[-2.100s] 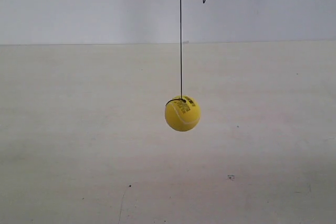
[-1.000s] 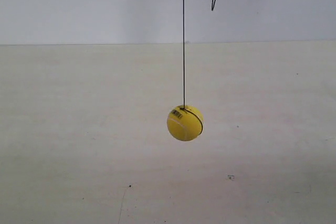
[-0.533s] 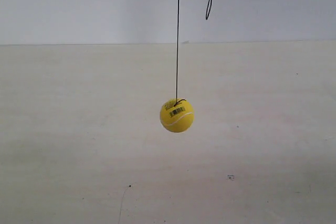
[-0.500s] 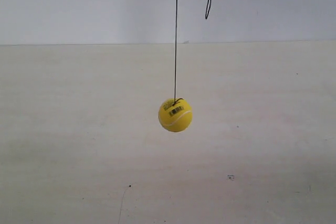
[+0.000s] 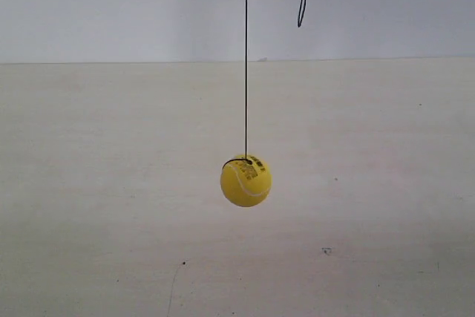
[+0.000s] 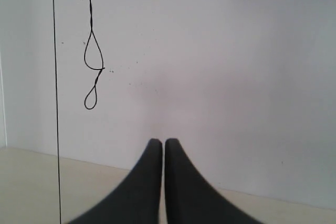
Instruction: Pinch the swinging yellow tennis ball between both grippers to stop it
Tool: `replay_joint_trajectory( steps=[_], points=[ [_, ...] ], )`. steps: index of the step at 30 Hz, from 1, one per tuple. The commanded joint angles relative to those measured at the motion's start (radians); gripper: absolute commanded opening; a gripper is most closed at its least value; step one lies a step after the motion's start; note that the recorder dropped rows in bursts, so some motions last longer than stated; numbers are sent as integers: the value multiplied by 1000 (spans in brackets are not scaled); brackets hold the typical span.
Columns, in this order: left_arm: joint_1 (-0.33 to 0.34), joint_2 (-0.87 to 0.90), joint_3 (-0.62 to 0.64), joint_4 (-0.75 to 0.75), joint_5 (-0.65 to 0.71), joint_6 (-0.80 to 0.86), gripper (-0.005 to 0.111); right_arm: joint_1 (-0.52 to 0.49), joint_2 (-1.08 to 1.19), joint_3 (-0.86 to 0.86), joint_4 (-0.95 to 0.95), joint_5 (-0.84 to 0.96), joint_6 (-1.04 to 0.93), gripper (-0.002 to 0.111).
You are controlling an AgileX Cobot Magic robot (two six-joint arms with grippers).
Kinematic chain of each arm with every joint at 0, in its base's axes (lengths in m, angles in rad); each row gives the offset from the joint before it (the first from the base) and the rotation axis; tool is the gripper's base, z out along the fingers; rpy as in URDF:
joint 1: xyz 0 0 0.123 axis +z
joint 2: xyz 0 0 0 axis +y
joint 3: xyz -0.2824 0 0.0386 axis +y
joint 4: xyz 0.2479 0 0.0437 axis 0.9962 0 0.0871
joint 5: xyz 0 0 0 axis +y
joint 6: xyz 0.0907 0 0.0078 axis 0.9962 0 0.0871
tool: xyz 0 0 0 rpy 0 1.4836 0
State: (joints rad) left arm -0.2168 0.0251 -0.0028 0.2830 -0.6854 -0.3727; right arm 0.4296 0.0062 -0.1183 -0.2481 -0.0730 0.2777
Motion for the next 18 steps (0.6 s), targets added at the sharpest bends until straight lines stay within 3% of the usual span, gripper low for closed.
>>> replay_joint_trajectory(
  steps=[1, 5, 7, 18],
  points=[
    [59, -25, 3, -16, 139, -3, 5, -1, -6, 2, 2, 3, 7, 0],
    [212, -25, 3, -142, 250, -52, 5, -1, -6, 2, 2, 3, 5, 0],
    [252, -25, 3, -161, 301, -28, 5, -1, -6, 2, 2, 3, 5, 0],
    [277, -25, 3, -177, 674, 355, 5, -1, -6, 2, 2, 3, 5, 0]
  ],
)
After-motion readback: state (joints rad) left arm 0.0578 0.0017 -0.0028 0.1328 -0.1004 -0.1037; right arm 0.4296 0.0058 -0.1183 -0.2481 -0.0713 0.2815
